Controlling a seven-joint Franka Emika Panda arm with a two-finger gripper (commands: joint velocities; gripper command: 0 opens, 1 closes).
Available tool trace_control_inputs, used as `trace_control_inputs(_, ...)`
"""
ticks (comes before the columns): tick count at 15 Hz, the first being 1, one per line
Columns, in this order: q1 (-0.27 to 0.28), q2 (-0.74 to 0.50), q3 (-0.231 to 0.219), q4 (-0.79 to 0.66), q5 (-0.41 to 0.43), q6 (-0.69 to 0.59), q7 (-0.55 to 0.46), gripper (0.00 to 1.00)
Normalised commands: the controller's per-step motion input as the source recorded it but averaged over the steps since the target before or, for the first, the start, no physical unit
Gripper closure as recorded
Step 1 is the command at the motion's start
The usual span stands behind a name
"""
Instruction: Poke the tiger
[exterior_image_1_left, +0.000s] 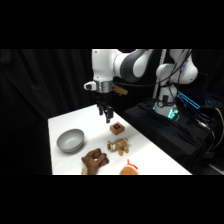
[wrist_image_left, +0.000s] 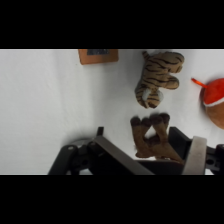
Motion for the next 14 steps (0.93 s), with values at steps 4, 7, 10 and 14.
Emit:
trace_control_inputs(4,0.022,-0.06,0.041,-0.08,-0.076,0.06,0.13,0.0)
trace_control_inputs(7,0.08,-0.15,0.077,-0.19,-0.103,0.1,0.2,0.0)
trace_control_inputs(10,0.073,-0.13,0.057,-0.17,-0.108,0.15,0.21,0.26)
trace_control_inputs(14,0.046,-0.07,0.028,-0.13,-0.101,0.17,0.17,0.6)
